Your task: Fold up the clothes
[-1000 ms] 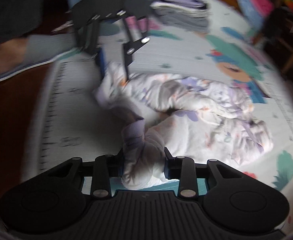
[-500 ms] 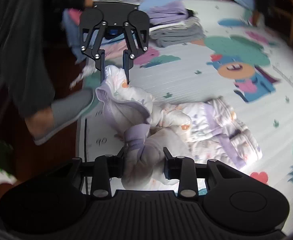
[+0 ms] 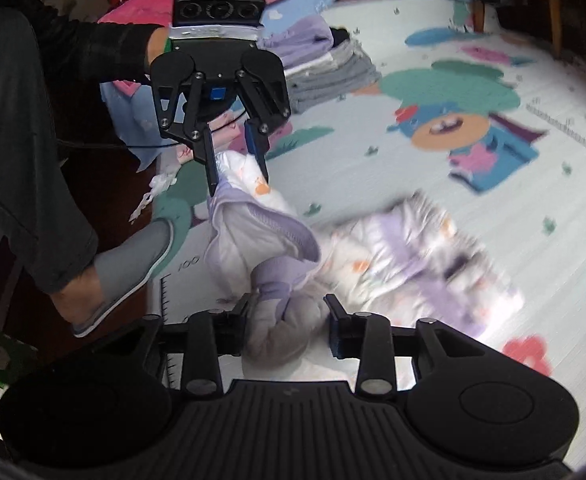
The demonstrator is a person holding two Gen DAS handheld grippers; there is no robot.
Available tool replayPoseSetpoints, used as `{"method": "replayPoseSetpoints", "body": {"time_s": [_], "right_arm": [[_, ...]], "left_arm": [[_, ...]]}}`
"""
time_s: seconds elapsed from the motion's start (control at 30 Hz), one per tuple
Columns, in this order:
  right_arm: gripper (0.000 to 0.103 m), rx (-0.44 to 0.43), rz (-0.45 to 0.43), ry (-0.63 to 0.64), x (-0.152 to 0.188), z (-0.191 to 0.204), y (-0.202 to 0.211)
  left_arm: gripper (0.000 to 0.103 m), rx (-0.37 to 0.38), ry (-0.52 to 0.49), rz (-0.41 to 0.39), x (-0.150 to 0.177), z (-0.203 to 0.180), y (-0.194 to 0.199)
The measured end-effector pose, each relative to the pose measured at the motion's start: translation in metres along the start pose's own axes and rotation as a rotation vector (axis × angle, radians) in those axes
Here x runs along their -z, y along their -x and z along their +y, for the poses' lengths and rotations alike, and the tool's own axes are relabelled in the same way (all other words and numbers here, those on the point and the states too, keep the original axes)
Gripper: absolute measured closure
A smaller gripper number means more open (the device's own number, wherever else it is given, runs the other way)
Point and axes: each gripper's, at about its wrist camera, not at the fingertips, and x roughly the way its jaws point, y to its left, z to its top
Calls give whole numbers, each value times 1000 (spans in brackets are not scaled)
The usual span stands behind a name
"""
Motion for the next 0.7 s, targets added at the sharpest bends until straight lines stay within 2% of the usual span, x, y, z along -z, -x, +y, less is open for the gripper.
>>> {"method": "replayPoseSetpoints", "body": {"time_s": [0.1, 0.23, 0.4, 0.53, 0.63, 0.7], "right_arm": [[47, -49, 2, -42, 5, 7, 6], [46, -80, -132, -181, -5, -23, 20], [45, -105, -304, -365, -23, -68, 30], [55, -135, -261, -483, -50, -97, -33], [66, -171, -125, -481, -47, -94, -73], [72, -198, -60, -468, -32, -85, -87]], "left_arm": [[74, -19, 19, -33, 6, -5, 1], [74, -9, 5, -20, 15, -6, 3], [74, 32, -92, 24, 18, -24, -7], [74, 47, -193, 91, 21, -45, -20], [74, 45, -212, 91, 27, -52, -23], [75, 42, -210, 76, 30, -53, -23]]}}
